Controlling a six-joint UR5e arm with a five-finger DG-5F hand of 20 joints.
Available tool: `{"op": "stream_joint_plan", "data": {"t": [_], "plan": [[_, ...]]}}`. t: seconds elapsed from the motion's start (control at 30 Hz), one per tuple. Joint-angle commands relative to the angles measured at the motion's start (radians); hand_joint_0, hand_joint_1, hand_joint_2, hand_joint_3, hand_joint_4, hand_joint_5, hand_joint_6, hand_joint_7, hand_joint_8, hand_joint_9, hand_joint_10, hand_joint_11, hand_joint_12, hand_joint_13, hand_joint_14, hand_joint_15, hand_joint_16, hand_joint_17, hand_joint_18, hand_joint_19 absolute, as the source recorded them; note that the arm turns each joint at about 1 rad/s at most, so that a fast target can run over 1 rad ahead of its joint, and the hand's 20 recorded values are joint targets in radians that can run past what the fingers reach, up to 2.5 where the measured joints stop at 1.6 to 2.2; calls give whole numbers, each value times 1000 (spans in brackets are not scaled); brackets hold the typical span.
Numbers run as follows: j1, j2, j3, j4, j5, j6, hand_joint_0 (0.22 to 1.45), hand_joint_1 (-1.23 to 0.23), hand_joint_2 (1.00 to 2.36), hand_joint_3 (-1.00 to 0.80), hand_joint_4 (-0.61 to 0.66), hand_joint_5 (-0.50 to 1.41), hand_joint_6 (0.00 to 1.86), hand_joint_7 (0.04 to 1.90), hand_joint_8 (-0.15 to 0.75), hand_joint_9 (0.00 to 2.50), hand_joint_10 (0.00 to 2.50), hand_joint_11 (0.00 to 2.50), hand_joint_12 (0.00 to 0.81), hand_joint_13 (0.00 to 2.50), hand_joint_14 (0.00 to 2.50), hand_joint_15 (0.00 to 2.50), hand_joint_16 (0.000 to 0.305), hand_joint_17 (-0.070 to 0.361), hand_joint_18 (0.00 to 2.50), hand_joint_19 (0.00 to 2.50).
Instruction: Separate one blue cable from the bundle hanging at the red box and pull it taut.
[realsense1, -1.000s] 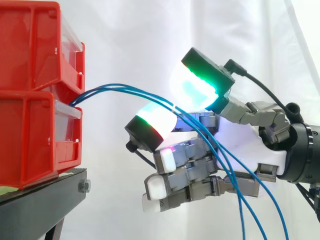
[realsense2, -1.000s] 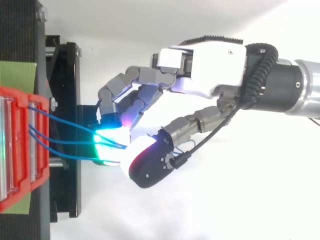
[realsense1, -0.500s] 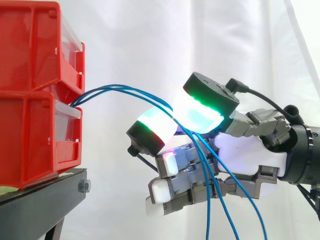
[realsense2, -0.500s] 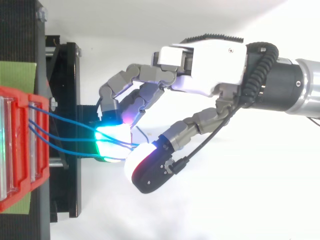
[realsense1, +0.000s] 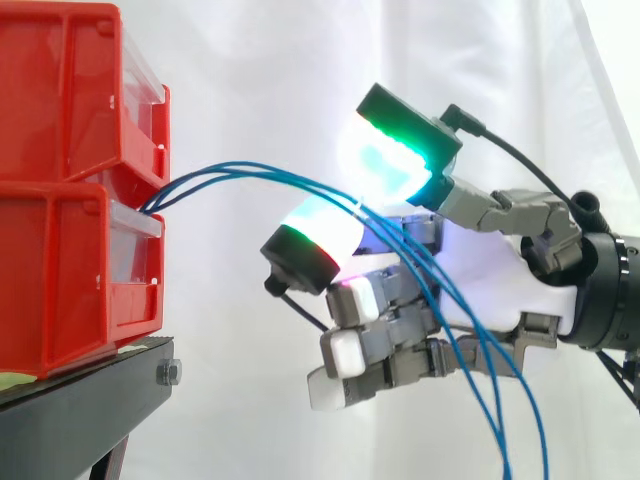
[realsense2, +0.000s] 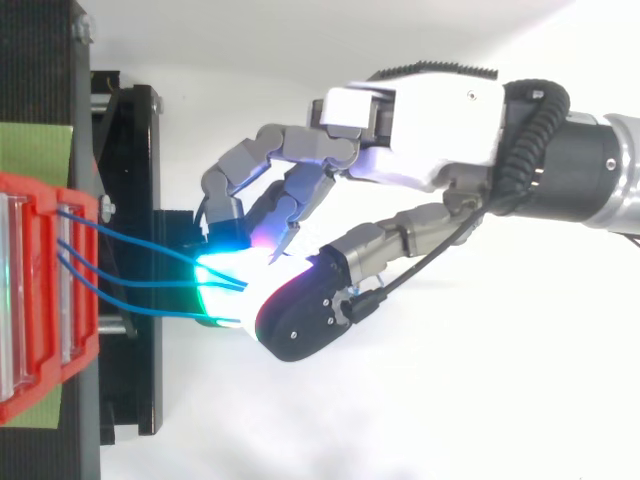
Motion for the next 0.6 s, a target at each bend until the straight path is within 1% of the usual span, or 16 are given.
{"op": "stream_joint_plan", "data": {"t": [0.0, 0.03, 0.1, 0.17, 0.2, 0.23, 0.3, 0.33, 0.47, 0.53, 0.57], "plan": [[0, 16, 0, -33, 0, -3, 660, -670, 1009, -397, 159, -195, 904, 1178, 388, 1013, 20, 772, 398, 1063, 18, 516, 39, 89, 732, 350], [0, 19, 0, -41, -3, -1, 673, -716, 1013, -349, 140, -199, 912, 1184, 390, 991, 20, 771, 396, 1061, 20, 520, 40, 90, 733, 349], [0, 23, 0, -46, 2, -3, 692, -767, 1017, -303, 111, -205, 921, 1204, 387, 975, 20, 772, 398, 1054, 20, 519, 40, 91, 732, 349], [-2, 24, 0, -47, 2, -3, 710, -806, 1018, -289, 91, -210, 930, 1209, 385, 960, 17, 775, 398, 1050, 19, 522, 40, 91, 734, 350], [0, 23, 0, -47, 2, -3, 735, -847, 1017, -297, 115, -215, 936, 1220, 379, 948, 19, 779, 393, 1043, 20, 516, 41, 92, 733, 352], [0, 23, 0, -47, 2, -3, 747, -856, 1015, -317, 115, -216, 939, 1200, 379, 947, 19, 777, 391, 1043, 19, 525, 41, 92, 731, 349], [0, 23, 0, -47, 3, -1, 781, -860, 1003, -456, 144, -219, 939, 1130, 378, 944, 20, 774, 389, 1038, 20, 528, 41, 92, 728, 361], [0, 23, 0, -47, 3, -1, 772, -859, 1000, -500, 160, -218, 936, 1112, 372, 944, 17, 784, 389, 1039, 20, 530, 41, 92, 735, 352], [0, 23, 0, -47, 3, 0, 712, -840, 1000, -500, 186, -208, 924, 1103, 379, 967, 20, 790, 390, 1047, 19, 524, 41, 92, 744, 364], [0, 23, 0, -47, 3, 0, 621, -818, 1000, -500, 197, -202, 919, 1105, 386, 994, 19, 783, 390, 1055, 19, 536, 42, 93, 753, 380], [0, 23, 0, -47, 3, 0, 615, -815, 1000, -500, 200, -202, 919, 1105, 387, 996, 20, 783, 391, 1056, 21, 537, 42, 94, 755, 379]]}}
